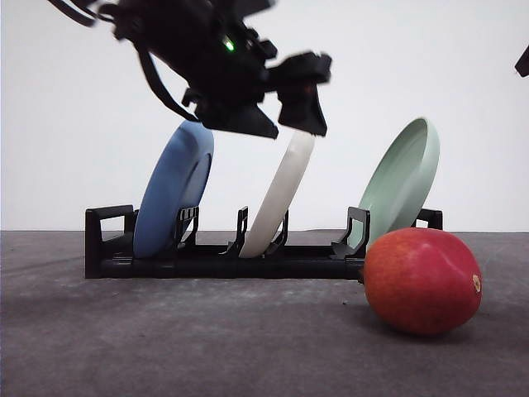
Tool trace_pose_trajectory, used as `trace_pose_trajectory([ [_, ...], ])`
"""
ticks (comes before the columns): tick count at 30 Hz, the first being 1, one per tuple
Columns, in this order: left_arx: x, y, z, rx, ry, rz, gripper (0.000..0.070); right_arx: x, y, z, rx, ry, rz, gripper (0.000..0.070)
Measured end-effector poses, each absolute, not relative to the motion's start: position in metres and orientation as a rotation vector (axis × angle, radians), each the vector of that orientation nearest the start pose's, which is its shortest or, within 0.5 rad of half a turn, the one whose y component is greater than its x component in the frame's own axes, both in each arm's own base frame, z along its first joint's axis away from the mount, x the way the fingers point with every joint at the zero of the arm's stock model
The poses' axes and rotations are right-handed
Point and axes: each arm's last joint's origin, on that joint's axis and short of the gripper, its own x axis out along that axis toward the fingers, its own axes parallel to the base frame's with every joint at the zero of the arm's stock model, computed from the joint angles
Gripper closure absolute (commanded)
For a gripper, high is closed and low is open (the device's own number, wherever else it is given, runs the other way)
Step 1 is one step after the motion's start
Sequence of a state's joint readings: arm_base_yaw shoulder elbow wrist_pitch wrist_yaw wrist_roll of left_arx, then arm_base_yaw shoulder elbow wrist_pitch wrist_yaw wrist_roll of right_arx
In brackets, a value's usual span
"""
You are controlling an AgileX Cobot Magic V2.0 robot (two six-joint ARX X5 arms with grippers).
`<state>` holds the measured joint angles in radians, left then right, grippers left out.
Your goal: Place pomegranate in white plate
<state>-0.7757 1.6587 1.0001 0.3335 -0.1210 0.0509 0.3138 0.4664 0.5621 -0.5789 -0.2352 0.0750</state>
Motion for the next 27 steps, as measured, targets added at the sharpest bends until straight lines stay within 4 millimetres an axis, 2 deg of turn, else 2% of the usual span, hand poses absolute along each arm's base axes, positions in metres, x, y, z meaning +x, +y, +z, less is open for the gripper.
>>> trace_pose_trajectory([
  [6,0.277,-0.265,0.223,0.23,0.343,-0.617,0.0273,0.1,0.04,0.261,0.052,0.507,0.52,0.03],
  [11,0.278,-0.267,0.218,0.237,0.358,-0.615,0.0287,0.1,0.04,0.261,0.053,0.501,0.52,0.03],
  [16,0.277,-0.266,0.215,0.252,0.394,-0.614,0.0492,0.1,0.04,0.261,0.053,0.501,0.52,0.03],
  [21,0.277,-0.266,0.215,0.231,0.403,-0.609,0.063,0.1,0.04,0.261,0.053,0.501,0.52,0.03],
  [27,0.277,-0.266,0.216,0.187,0.416,-0.601,0.0647,0.1,0.04,0.261,0.053,0.501,0.52,0.03],
])
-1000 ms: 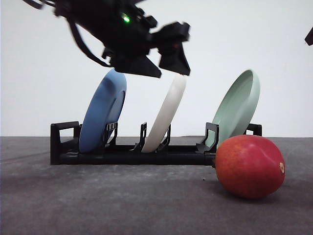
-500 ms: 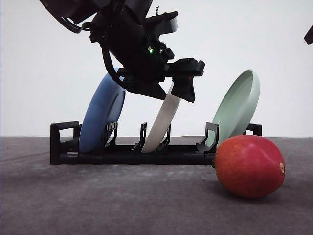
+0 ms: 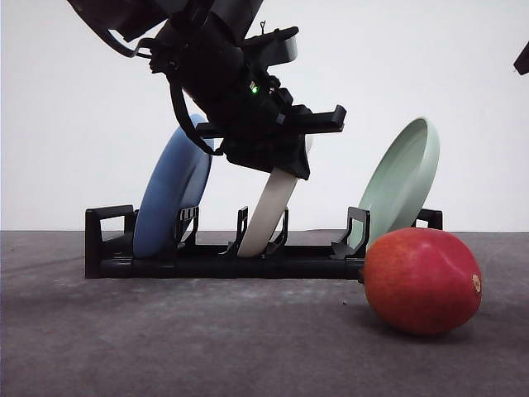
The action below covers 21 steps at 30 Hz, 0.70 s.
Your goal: Place pomegranate in white plate
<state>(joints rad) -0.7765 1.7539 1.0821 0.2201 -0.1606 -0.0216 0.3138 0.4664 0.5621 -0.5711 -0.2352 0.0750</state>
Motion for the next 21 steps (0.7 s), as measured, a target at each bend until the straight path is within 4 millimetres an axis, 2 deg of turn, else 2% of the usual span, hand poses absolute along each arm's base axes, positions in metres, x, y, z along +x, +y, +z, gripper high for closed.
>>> trace_pose_trajectory([
  [2,0.277,-0.265,0.217,0.174,0.416,-0.598,0.0653,0.1,0.04,0.261,0.053,0.501,0.52,0.03],
  [4,0.275,-0.264,0.222,0.149,0.412,-0.594,0.0697,0.1,0.04,0.261,0.053,0.501,0.52,0.03],
  [15,0.264,-0.253,0.262,-0.014,0.348,-0.582,0.0697,0.1,0.04,0.261,0.053,0.501,0.52,0.03],
  [21,0.254,-0.243,0.29,-0.091,0.282,-0.586,0.0697,0.1,0.04,0.261,0.053,0.501,0.52,0.03],
])
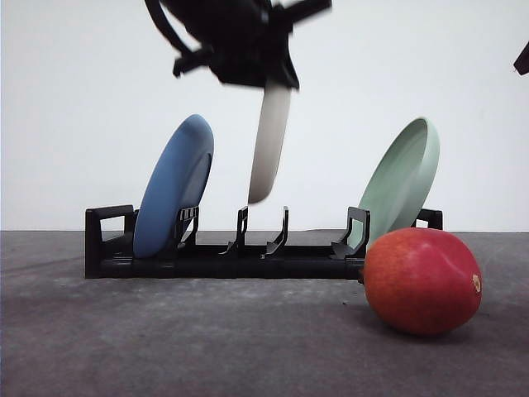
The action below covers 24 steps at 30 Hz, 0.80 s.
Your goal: Place pomegranate in white plate
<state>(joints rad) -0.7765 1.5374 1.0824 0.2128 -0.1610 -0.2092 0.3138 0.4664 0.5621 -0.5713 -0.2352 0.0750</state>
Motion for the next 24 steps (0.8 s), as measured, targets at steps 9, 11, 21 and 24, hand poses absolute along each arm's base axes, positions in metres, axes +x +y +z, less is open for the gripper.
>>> trace_pose_trajectory([
  [9,0.23,-0.223,0.321,-0.192,0.327,-0.647,0.0697,0.1,0.04,0.261,0.053,0.501,0.52,0.03],
  [11,0.222,-0.218,0.326,-0.197,0.364,-0.695,0.0696,0.1,0.04,0.261,0.053,0.501,0.52,0.03],
  [21,0.18,-0.203,0.34,-0.149,0.465,-0.761,0.0696,0.1,0.04,0.261,0.053,0.501,0.52,0.03],
  [24,0.166,-0.197,0.342,-0.144,0.427,-0.767,0.0696,0.1,0.04,0.261,0.053,0.501,0.52,0.03],
])
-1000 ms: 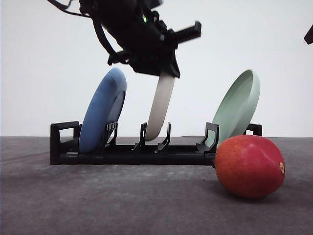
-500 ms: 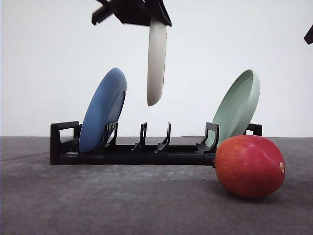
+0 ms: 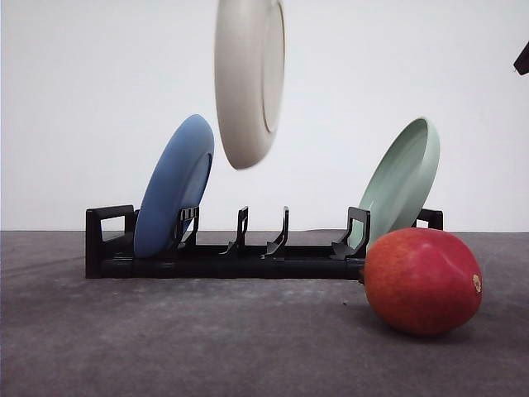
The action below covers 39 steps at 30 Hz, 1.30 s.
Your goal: Place pomegranate in white plate
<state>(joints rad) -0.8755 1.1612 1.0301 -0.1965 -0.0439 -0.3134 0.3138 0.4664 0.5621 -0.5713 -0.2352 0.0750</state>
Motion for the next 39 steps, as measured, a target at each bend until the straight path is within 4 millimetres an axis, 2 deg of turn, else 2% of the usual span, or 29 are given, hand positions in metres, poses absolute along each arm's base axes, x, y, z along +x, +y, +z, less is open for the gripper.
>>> trace_pose_trajectory([
  [4,0.149,-0.186,0.332,-0.129,0.407,-0.746,0.0696,0.1,0.04,0.262,0.053,0.501,0.52,0.03],
  [11,0.121,-0.171,0.296,-0.111,0.416,-0.768,0.0696,0.1,0.04,0.261,0.053,0.501,0.52,0.03],
  [17,0.102,-0.172,0.265,-0.001,0.458,-0.784,0.0696,0.1,0.04,0.261,0.053,0.501,0.52,0.03],
  [24,0.087,-0.182,0.246,0.354,0.479,-0.874,0.0696,0.1,0.04,0.261,0.053,0.501,0.52,0.03],
  [35,0.092,-0.21,0.199,0.977,0.464,-0.869,0.0696,0.1,0.04,0.261,0.053,0.501,0.52,0.03],
  [39,0.095,-0.222,0.188,1.15,0.449,-0.886,0.0696,0.1,0.04,0.262,0.053,0.501,0.52,0.03],
])
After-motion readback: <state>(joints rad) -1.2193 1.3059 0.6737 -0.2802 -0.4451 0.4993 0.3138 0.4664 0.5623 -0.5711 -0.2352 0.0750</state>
